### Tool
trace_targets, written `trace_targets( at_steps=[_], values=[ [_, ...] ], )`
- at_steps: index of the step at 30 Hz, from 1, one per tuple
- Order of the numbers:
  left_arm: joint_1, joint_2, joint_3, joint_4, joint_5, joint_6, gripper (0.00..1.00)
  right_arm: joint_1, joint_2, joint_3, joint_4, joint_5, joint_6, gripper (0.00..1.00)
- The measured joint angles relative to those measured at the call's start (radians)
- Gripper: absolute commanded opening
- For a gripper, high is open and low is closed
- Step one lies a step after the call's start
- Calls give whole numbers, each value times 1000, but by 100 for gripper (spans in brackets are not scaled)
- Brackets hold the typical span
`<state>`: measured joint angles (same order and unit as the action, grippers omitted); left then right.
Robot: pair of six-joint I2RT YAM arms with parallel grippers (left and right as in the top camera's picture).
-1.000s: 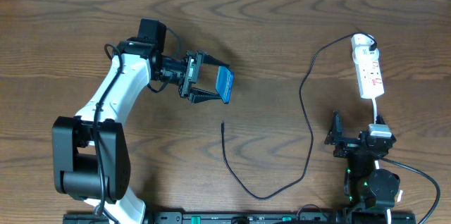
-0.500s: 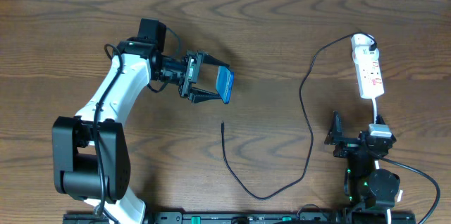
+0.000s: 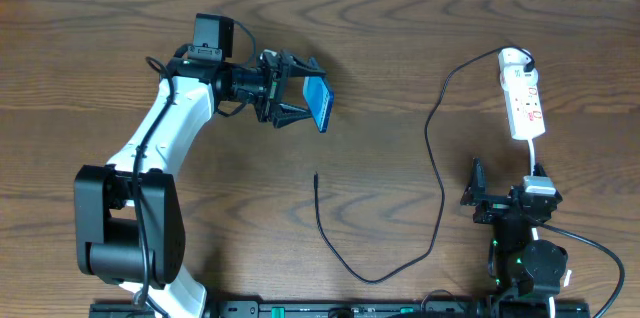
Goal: Plug charger to phone and switch on socket
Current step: 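Lift the phone with the left gripper and tilt it upright toward center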
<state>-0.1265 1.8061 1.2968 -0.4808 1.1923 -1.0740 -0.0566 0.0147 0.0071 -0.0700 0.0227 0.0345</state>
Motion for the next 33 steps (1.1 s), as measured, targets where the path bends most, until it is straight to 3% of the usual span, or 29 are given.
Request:
trace_targets(
  at_steps=[10,19,33],
  values=[
    [0,0,0,172,-174,-13,7,0,0,0,0,0,0,99],
    [0,0,0,177,-330,-83,7,0,0,0,0,0,0,99],
    [0,-7,0,251,-390,-108,7,0,0,0,0,5,0,99]
  ],
)
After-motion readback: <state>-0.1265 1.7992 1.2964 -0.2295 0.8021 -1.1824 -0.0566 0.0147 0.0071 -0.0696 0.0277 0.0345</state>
